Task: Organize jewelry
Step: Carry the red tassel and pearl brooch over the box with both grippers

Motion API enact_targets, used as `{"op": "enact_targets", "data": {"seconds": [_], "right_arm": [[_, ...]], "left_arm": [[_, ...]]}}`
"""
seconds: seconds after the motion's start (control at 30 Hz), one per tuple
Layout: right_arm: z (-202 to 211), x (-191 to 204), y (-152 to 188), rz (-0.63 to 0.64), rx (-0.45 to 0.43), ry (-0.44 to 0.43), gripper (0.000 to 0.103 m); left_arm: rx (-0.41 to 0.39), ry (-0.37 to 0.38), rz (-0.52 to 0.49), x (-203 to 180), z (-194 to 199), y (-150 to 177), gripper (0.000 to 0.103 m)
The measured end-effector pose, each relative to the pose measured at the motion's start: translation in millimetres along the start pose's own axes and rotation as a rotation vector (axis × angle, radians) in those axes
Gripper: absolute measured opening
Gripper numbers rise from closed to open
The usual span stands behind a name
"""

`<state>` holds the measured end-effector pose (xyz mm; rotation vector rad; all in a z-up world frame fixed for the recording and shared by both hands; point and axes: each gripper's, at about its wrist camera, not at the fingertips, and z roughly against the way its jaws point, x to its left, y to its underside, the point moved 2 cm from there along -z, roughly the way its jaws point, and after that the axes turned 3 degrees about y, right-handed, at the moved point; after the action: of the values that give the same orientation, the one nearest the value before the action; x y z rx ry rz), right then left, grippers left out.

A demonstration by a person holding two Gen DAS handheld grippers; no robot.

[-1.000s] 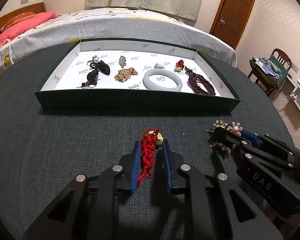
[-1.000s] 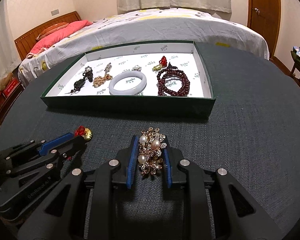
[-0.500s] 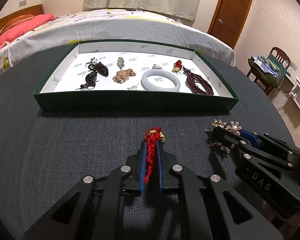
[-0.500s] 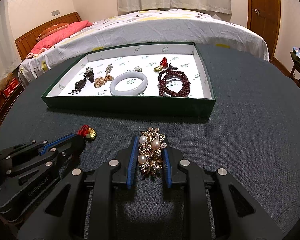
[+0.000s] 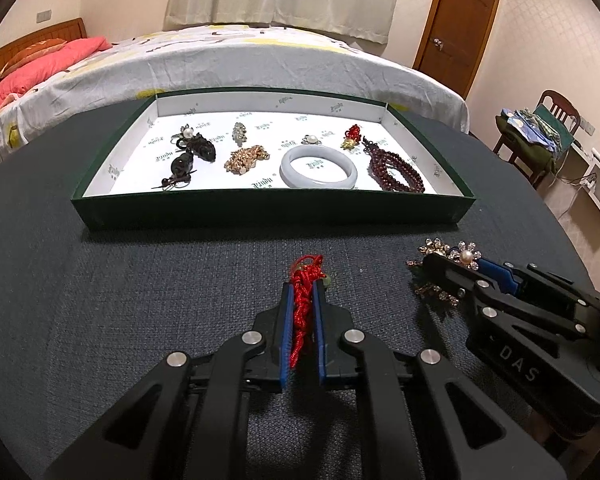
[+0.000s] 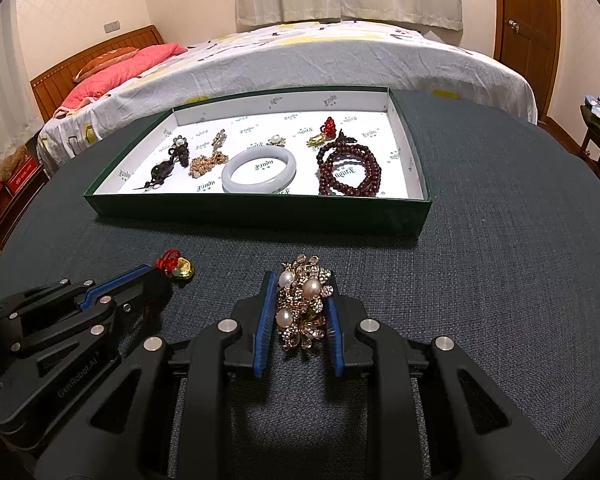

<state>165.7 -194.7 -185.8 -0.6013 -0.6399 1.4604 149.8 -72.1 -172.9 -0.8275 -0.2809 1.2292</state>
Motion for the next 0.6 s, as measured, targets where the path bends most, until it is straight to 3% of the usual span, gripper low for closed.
{"op": "enact_targets", "data": {"seconds": [0.6], "right_arm": [[8, 1, -5, 0.002, -0.025, -0.003, 0.023]], "left_arm": [[-0.043, -0.015, -0.011, 0, 11, -7, 0.01]]}}
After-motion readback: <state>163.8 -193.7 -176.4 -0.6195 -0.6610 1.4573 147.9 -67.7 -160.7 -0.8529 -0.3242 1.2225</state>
